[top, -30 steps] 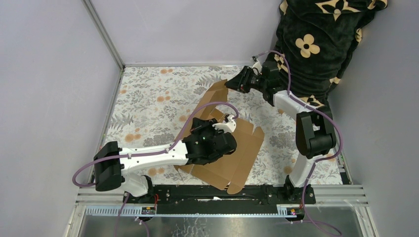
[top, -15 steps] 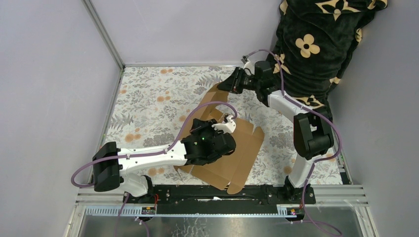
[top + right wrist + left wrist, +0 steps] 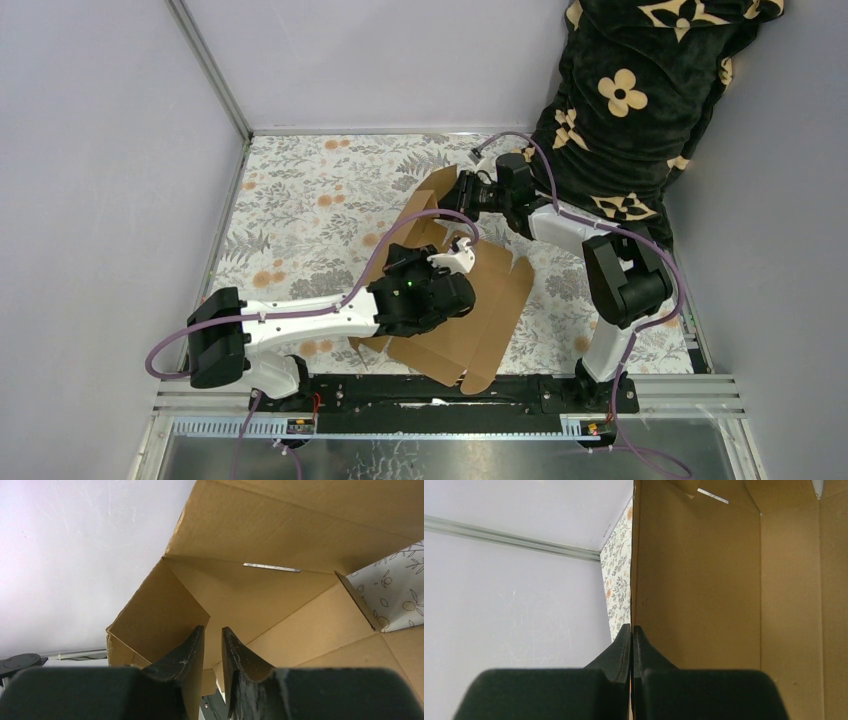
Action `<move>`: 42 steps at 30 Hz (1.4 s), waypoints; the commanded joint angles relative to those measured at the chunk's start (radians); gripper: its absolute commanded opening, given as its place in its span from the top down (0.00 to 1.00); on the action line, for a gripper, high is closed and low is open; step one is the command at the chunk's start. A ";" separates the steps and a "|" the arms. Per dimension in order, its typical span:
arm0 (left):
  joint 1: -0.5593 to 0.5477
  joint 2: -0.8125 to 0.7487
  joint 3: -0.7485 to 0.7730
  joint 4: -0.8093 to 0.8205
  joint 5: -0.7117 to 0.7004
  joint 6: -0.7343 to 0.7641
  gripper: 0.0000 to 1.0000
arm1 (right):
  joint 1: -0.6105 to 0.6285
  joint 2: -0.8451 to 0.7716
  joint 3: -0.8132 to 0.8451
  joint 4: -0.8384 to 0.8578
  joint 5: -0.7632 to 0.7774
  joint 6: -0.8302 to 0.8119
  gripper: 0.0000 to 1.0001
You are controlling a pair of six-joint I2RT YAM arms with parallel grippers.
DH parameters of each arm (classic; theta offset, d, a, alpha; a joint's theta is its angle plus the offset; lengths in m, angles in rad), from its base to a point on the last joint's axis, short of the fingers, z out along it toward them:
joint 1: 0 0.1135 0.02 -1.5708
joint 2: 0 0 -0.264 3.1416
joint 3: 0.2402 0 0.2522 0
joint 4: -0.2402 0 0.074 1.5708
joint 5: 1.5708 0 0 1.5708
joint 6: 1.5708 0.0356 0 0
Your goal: Fold the paper box
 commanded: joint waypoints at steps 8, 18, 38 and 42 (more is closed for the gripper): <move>0.000 -0.024 -0.056 0.101 0.013 -0.015 1.00 | 0.033 -0.053 -0.004 0.092 -0.034 -0.009 0.73; -0.002 -0.035 -0.088 0.119 0.015 -0.031 1.00 | -0.071 -0.100 -0.014 -0.082 0.015 -0.136 0.68; -0.001 -0.031 -0.099 0.123 0.027 -0.055 1.00 | -0.272 0.339 0.305 0.091 -0.053 0.126 0.56; -0.002 -0.030 -0.096 0.118 0.031 -0.060 1.00 | -0.268 0.399 0.370 0.094 -0.059 0.150 0.54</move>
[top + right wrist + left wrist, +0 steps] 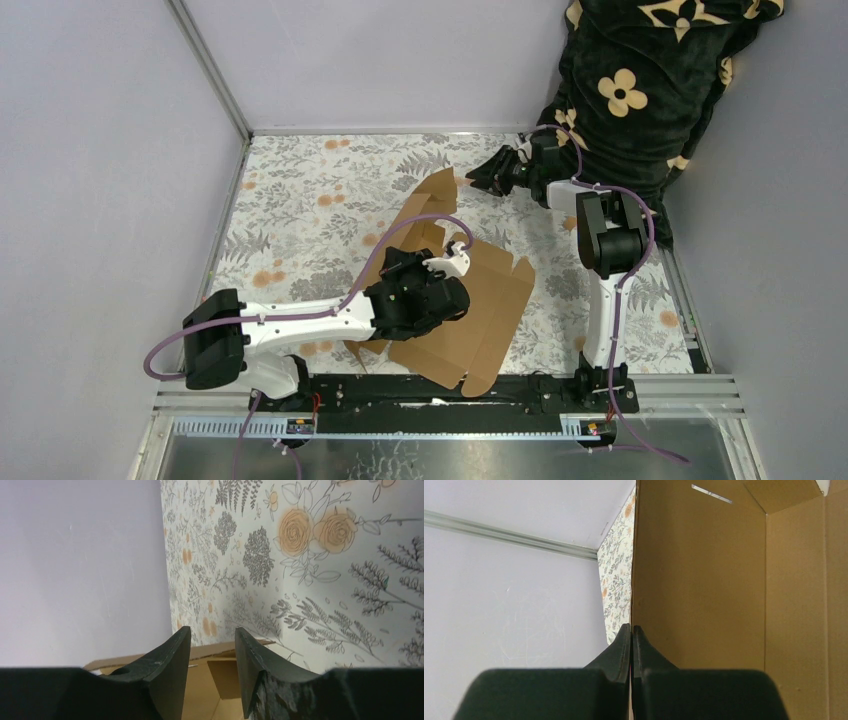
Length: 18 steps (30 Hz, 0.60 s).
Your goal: Fold the paper box
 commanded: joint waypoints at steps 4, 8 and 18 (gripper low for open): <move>-0.003 -0.009 -0.016 0.043 0.037 -0.066 1.00 | 0.021 0.081 0.164 0.059 -0.070 0.058 0.52; -0.004 -0.007 -0.019 0.040 0.038 -0.076 1.00 | 0.049 0.120 0.190 0.069 -0.106 0.065 0.52; -0.009 0.007 -0.021 0.040 0.027 -0.077 1.00 | 0.113 0.100 0.111 0.127 -0.151 0.048 0.55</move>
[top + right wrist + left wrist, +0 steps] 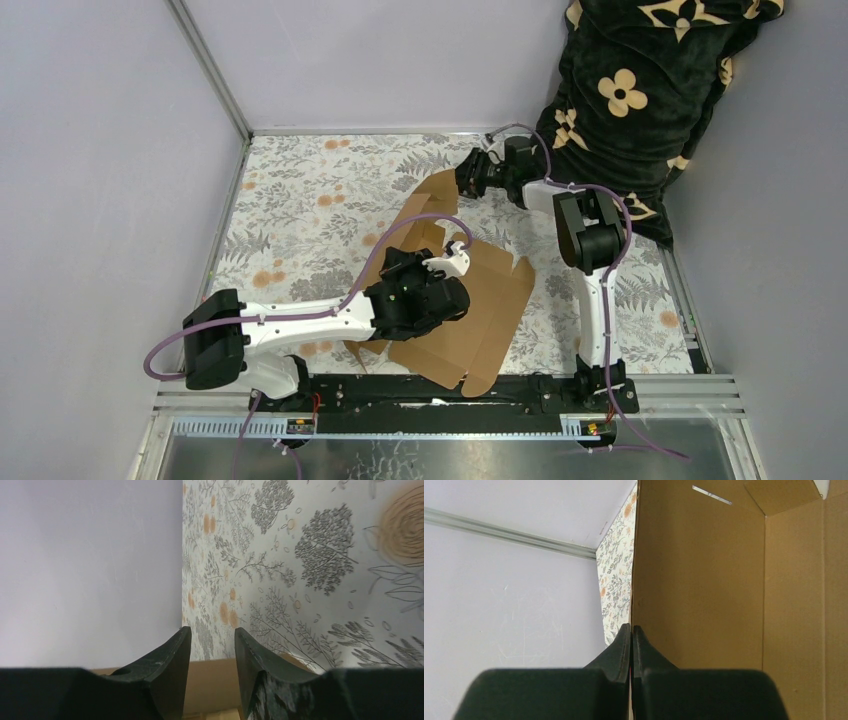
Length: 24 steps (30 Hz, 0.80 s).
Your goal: Fold the paper box
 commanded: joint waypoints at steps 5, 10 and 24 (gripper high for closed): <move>-0.009 0.018 -0.017 0.040 0.027 -0.065 1.00 | 0.021 -0.087 -0.127 0.121 -0.059 -0.006 0.57; -0.009 0.023 -0.015 0.040 0.024 -0.065 1.00 | 0.023 -0.120 -0.184 0.149 -0.073 -0.011 0.57; -0.008 0.042 -0.010 0.031 0.004 -0.069 1.00 | 0.043 -0.163 -0.233 0.197 -0.108 -0.001 0.57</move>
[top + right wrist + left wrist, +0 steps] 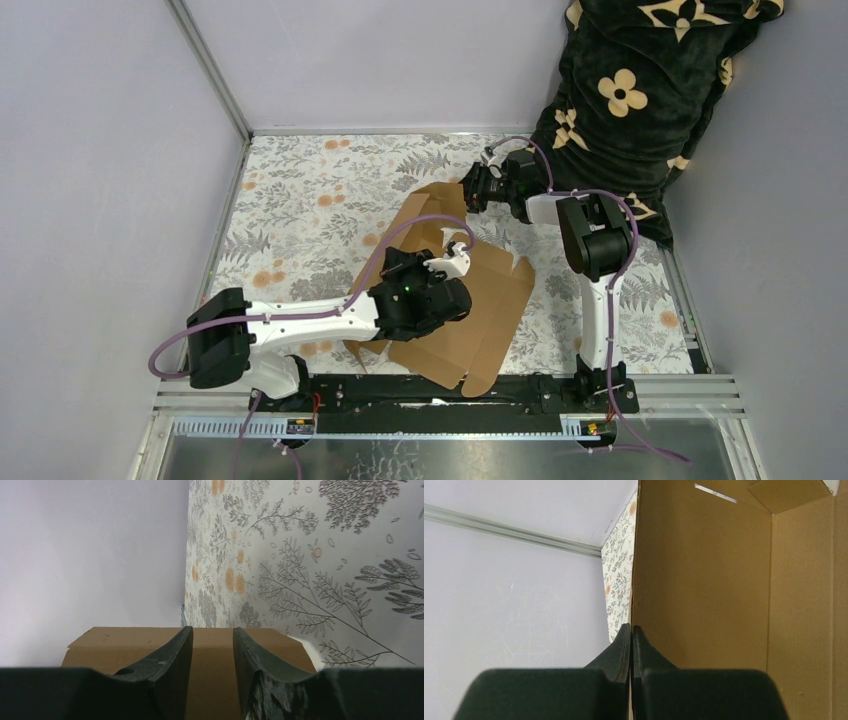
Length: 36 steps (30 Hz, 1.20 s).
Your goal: Fold the paper box
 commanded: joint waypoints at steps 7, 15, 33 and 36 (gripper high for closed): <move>-0.006 0.014 -0.014 0.033 0.022 -0.067 1.00 | 0.039 -0.085 -0.020 0.044 -0.044 -0.014 0.58; -0.005 0.004 -0.016 0.038 0.021 -0.062 1.00 | 0.058 -0.103 -0.060 0.063 -0.048 -0.020 0.58; -0.006 0.030 0.005 0.029 0.031 -0.056 1.00 | 0.064 -0.160 -0.225 0.269 -0.100 0.022 0.58; -0.006 0.040 0.015 0.026 0.037 -0.053 1.00 | 0.065 -0.164 -0.267 0.341 -0.105 0.041 0.57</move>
